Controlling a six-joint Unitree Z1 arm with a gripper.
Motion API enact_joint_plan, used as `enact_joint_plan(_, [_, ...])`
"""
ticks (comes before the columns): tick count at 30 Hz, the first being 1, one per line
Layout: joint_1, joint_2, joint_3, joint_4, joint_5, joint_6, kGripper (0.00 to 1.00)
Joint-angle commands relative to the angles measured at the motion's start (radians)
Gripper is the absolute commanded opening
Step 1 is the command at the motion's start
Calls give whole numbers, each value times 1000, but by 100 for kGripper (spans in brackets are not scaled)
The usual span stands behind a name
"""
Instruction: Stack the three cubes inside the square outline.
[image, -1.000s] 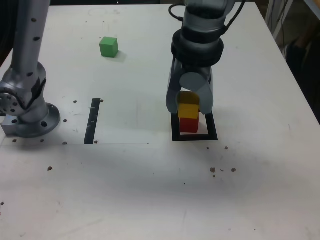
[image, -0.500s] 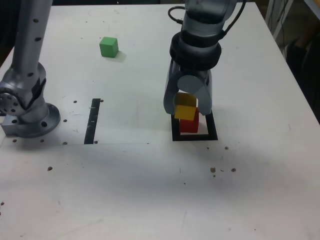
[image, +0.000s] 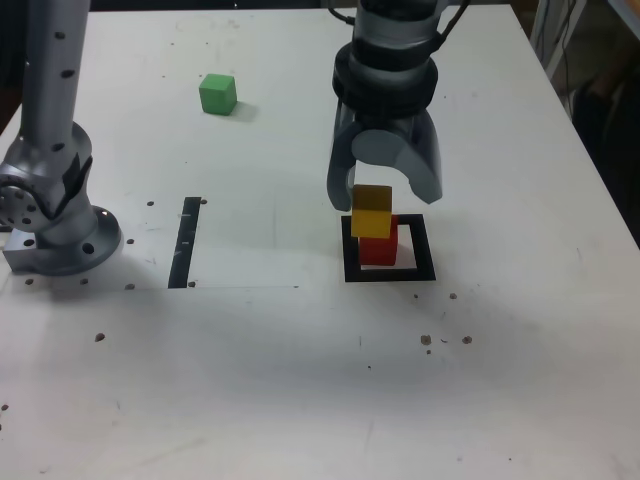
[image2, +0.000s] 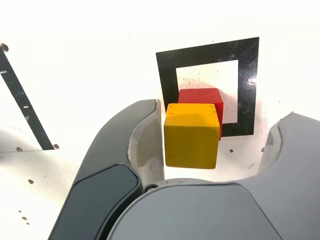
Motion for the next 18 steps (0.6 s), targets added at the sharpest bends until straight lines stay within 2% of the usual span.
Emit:
enact_joint_plan(1, [2, -8, -1, -1, -1, -1, 99])
enact_joint_plan(7, [38, -58, 19, 66, 32, 13, 99])
enact_joint_plan(13, [218, -156, 104, 100, 41, 137, 99])
enact_joint_plan(15, [294, -188, 135, 99, 61, 192, 99])
enact_joint_plan(18, [415, -226, 167, 97, 120, 290, 99])
